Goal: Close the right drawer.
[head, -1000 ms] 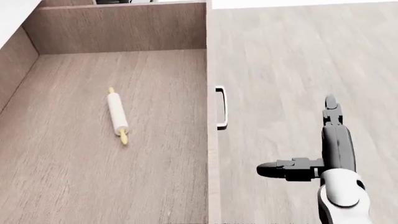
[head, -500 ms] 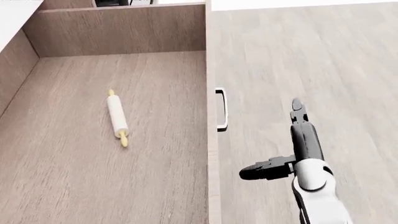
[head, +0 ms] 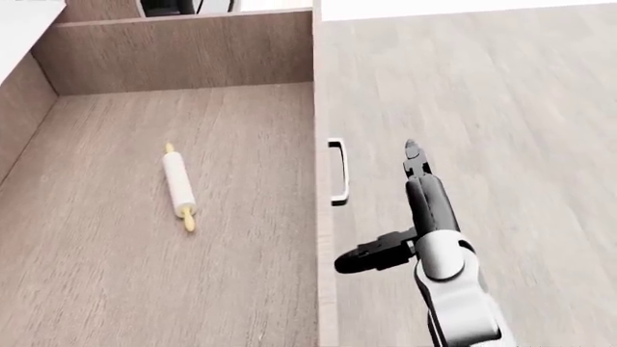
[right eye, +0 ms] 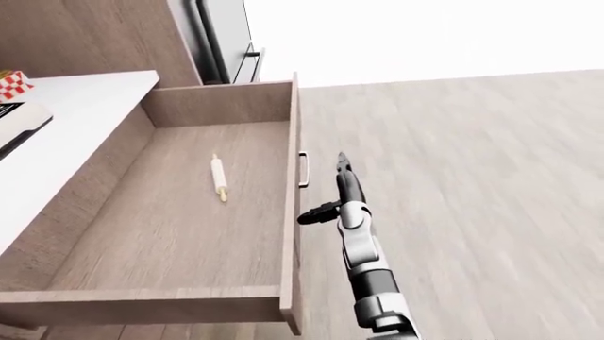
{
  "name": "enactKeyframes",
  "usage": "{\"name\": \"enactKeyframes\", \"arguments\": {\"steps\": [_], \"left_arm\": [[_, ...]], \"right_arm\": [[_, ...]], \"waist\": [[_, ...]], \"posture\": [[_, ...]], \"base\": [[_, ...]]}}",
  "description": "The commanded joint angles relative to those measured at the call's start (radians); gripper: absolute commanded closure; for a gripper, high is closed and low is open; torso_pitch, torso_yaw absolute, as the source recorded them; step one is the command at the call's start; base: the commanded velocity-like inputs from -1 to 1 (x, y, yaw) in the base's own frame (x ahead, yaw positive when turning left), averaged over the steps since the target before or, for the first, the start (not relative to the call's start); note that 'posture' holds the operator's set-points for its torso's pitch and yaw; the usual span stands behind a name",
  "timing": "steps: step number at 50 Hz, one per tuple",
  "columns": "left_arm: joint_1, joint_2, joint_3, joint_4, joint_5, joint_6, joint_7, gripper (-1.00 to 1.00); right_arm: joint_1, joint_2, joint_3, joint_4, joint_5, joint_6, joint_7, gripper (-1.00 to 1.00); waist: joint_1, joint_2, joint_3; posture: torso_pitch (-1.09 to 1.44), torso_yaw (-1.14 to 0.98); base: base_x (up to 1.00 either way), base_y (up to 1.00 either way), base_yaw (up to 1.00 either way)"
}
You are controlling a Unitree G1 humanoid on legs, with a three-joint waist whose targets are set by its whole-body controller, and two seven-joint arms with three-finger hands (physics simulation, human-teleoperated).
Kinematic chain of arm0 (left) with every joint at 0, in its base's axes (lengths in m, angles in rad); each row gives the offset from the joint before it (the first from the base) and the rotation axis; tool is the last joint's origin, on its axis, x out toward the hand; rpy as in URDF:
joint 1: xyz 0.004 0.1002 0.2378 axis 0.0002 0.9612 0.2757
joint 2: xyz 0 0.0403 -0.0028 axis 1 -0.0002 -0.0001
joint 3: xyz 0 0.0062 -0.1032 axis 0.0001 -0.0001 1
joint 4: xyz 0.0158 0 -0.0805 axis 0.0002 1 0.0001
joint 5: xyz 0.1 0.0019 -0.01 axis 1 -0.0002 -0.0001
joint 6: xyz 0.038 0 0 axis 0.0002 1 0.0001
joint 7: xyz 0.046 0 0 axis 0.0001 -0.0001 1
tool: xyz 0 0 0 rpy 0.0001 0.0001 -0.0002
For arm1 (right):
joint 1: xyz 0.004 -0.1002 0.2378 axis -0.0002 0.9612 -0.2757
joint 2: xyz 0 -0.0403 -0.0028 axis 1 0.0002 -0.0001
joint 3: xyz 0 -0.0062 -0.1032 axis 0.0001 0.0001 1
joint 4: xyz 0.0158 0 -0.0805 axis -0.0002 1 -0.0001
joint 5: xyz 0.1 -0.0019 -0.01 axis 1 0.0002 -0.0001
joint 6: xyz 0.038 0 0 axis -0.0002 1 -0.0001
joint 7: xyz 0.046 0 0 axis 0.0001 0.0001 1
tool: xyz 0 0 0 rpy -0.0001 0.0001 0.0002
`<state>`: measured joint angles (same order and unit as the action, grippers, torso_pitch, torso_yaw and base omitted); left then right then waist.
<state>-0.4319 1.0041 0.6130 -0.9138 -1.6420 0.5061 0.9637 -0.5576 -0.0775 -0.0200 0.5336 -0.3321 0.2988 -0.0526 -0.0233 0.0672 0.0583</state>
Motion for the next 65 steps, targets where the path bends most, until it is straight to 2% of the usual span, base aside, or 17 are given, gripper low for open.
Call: {"name": "enactKeyframes", "arguments": {"steps": [1,29,48,65], "left_arm": [[-0.015,0.019,0.024,0.011,0.011,-0.018,-0.008,-1.00],[-0.009,0.023,0.031,0.010,0.008,-0.022,-0.009,-1.00],[-0.004,0.019,0.033,0.003,0.011,-0.021,-0.008,-1.00],[0.022,0.014,0.060,0.003,0.009,-0.019,-0.022,-1.00]], "right_arm": [[-0.032,0.006,0.006,-0.035,0.008,-0.036,0.007,-1.00],[-0.069,0.055,0.042,0.046,0.025,-0.089,0.113,-1.00],[-0.113,0.088,0.055,0.118,0.026,-0.126,0.122,-1.00],[-0.190,0.141,0.075,0.262,0.028,-0.192,0.114,-1.00]], "waist": [[0.002,0.003,-0.021],[-0.008,0.004,-0.022],[-0.014,0.003,-0.018],[-0.019,0.006,-0.016]], "posture": [[0.00,0.00],[0.00,0.00],[0.00,0.00],[0.00,0.00]], "base": [[0.00,0.00,0.00],[0.00,0.00,0.00],[0.00,0.00,0.00],[0.00,0.00,0.00]]}}
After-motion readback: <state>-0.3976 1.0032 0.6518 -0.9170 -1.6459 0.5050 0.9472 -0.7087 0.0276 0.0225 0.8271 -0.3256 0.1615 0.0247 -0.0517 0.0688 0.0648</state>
